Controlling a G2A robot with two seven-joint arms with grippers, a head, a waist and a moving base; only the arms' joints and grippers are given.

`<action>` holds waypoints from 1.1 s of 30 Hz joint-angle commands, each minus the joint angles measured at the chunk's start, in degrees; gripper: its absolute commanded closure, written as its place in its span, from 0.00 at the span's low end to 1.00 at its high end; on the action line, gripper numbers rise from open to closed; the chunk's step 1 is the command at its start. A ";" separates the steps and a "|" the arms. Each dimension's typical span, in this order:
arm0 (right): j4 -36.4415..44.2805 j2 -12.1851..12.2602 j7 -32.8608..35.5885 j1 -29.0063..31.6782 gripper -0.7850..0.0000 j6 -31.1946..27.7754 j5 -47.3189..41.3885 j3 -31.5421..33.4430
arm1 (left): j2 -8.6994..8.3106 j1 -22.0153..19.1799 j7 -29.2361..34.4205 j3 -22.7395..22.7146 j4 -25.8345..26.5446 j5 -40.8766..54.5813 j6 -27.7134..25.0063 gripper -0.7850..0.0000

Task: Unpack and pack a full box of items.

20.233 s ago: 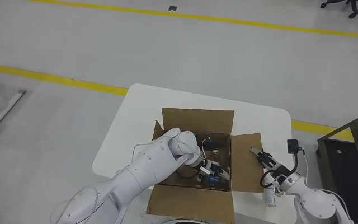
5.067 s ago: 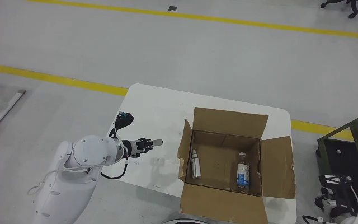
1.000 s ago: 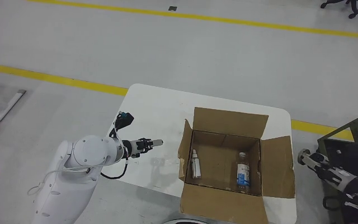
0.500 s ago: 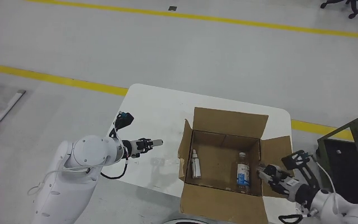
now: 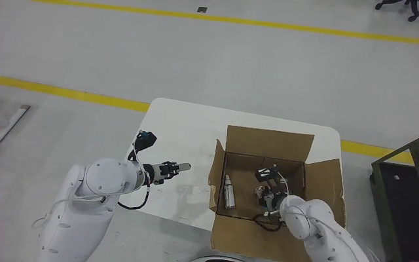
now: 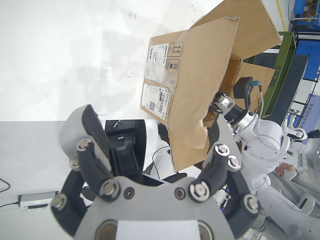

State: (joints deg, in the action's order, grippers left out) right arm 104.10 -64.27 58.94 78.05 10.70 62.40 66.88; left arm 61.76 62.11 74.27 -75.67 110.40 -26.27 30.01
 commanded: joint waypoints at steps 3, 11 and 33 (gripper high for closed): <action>-6.86 -1.17 -0.54 -4.77 1.00 2.24 0.68 -4.44 | 0.00 0.00 0.00 0.00 0.00 0.00 0.00 0.00; -15.26 -2.88 -0.06 -10.32 0.95 3.86 0.44 -8.79 | 0.00 0.00 0.00 0.00 0.00 0.00 0.00 0.00; 3.80 -1.15 0.91 -1.40 0.80 0.27 -0.69 3.42 | 0.00 0.00 0.00 0.00 0.00 0.00 0.00 0.00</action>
State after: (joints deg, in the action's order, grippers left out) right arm 103.64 -65.79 59.80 74.70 11.84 62.46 67.65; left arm 61.76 62.11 74.27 -75.67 110.40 -26.27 30.01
